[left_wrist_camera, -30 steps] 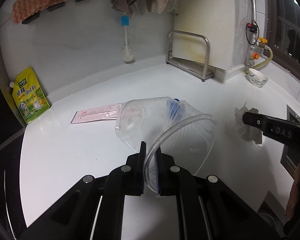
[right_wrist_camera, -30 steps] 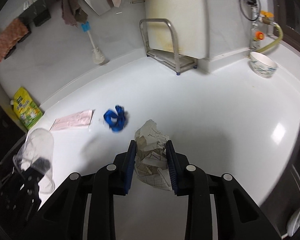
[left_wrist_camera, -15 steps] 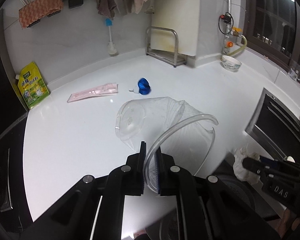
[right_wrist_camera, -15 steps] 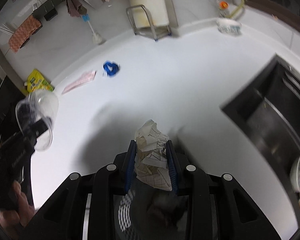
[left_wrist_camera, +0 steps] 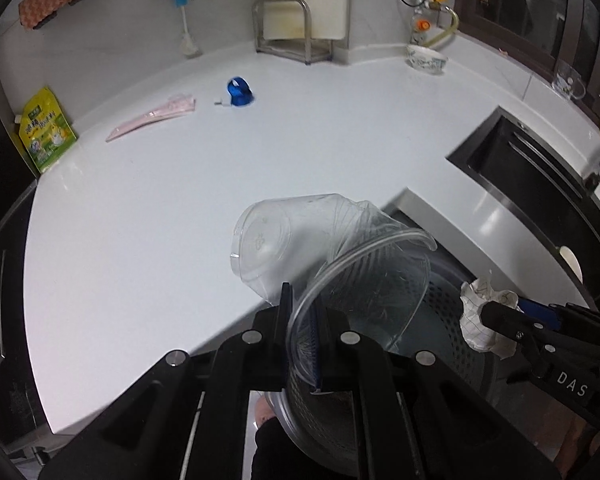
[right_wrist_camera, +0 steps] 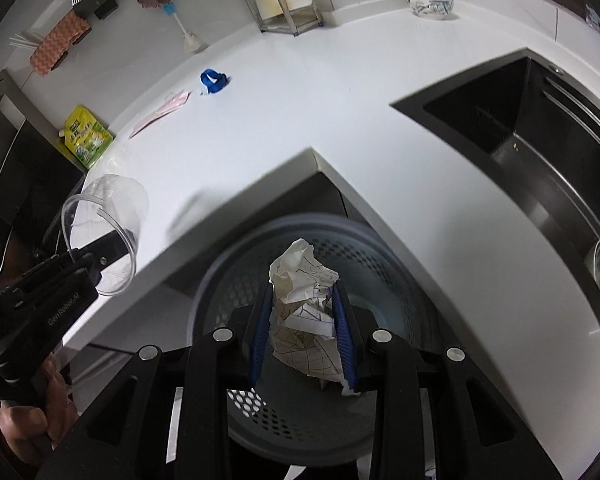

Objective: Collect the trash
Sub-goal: 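Carry cup and paper over the wastebasket and open both tools, then withdraw both tools from the wastebasket toward the countertop, then grasp the blue plastic clip with the right tool, then grasp the pink toothbrush package with the left tool while the right tool holds the clip, then carry package and clip over the wastebasket and open both tools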

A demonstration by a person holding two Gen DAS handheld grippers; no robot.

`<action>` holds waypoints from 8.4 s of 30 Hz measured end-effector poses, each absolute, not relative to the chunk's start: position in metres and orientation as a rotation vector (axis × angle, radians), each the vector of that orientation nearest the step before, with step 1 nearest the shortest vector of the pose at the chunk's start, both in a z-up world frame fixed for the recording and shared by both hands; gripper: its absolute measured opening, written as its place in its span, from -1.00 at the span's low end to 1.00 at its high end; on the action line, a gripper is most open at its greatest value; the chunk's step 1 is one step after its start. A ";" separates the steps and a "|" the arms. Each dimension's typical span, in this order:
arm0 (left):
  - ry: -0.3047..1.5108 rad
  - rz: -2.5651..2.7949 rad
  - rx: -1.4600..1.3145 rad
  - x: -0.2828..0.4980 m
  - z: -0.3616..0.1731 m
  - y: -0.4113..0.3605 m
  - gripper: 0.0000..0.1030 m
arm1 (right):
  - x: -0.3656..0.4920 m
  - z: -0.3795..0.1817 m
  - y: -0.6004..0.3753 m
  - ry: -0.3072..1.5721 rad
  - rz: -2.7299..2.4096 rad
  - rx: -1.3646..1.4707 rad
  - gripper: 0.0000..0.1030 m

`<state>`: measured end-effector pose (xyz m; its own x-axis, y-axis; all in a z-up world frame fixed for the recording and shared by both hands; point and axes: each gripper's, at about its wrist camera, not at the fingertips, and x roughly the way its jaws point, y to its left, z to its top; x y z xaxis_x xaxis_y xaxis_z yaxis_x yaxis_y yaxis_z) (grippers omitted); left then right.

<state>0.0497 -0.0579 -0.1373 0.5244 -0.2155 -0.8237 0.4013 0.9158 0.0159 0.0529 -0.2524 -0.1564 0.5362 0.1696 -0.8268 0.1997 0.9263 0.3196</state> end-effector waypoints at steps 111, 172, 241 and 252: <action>0.775 -0.514 0.282 0.400 -0.112 0.093 0.70 | 0.421 -0.114 -0.148 0.900 -0.036 0.404 0.16; 0.818 -0.910 0.516 0.474 -0.175 0.068 0.19 | 0.418 -0.122 -0.153 0.859 -0.112 0.535 -0.85; 0.925 -0.561 0.197 0.093 -0.080 -0.044 -0.57 | 0.049 -0.095 -0.254 0.838 -0.065 0.532 -0.85; 1.019 -0.534 0.211 0.027 -0.117 -0.071 -0.57 | 0.002 -0.130 -0.262 0.928 -0.009 0.524 -0.85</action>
<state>0.0272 -0.0705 -0.1167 0.4100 -0.3245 -0.8524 0.5158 0.8533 -0.0767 0.0020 -0.2621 -0.1297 0.6085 0.2137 -0.7643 0.2283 0.8753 0.4264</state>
